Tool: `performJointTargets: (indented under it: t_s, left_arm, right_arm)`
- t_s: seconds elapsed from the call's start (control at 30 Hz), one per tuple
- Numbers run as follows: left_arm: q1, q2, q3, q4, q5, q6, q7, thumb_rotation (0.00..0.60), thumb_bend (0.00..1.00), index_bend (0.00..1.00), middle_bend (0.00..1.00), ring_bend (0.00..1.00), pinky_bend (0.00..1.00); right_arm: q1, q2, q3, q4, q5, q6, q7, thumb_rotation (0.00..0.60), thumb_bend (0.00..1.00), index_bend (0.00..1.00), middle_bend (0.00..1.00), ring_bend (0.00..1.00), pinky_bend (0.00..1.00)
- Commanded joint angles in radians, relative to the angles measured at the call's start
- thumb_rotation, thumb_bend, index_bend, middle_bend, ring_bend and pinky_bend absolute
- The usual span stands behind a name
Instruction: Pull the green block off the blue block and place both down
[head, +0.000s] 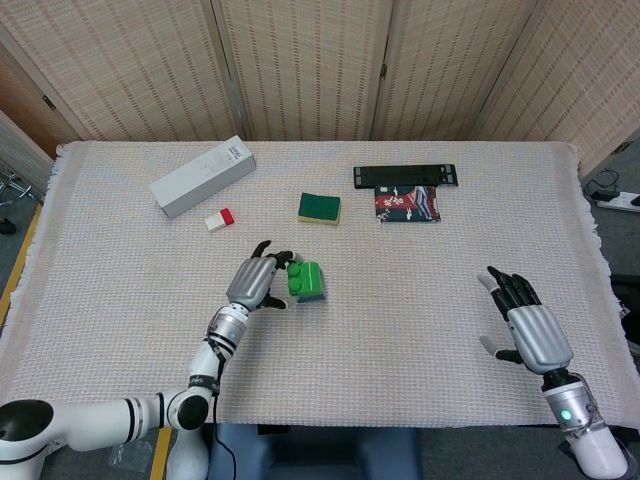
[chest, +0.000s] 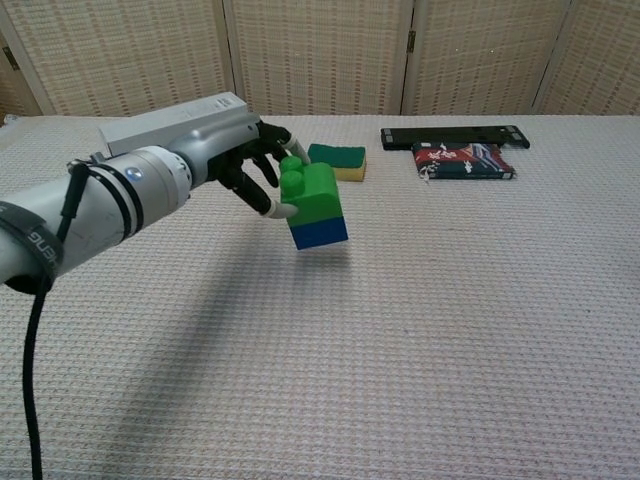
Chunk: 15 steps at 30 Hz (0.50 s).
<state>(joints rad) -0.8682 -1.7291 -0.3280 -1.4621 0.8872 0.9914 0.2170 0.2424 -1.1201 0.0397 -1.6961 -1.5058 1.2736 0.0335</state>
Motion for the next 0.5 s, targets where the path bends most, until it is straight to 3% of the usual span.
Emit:
performJointTargets:
  t_s: [0.03, 0.2, 0.5]
  left_arm:
    - [0.031, 0.062, -0.014, -0.109, -0.033, 0.027, 0.016, 0.6, 0.4, 0.6, 0.73, 0.38, 0.0]
    - [0.045, 0.108, -0.016, -0.205, -0.026, 0.058, 0.036, 0.6, 0.4, 0.61, 0.74, 0.38, 0.0]
    - [0.12, 0.277, -0.032, -0.377, 0.018, 0.103, -0.02, 0.6, 0.41, 0.62, 0.75, 0.38, 0.0]
  right_arm:
    - [0.015, 0.018, -0.009, -0.001, -0.02, -0.025, 0.053, 0.6, 0.32, 0.0, 0.0, 0.0, 0.0]
    - [0.035, 0.033, -0.014, 0.011, -0.039, -0.053, 0.144, 0.6, 0.32, 0.0, 0.0, 0.0, 0.0]
    - [0.082, 0.038, -0.032, 0.057, -0.086, -0.111, 0.339, 0.6, 0.32, 0.0, 0.0, 0.0, 0.0]
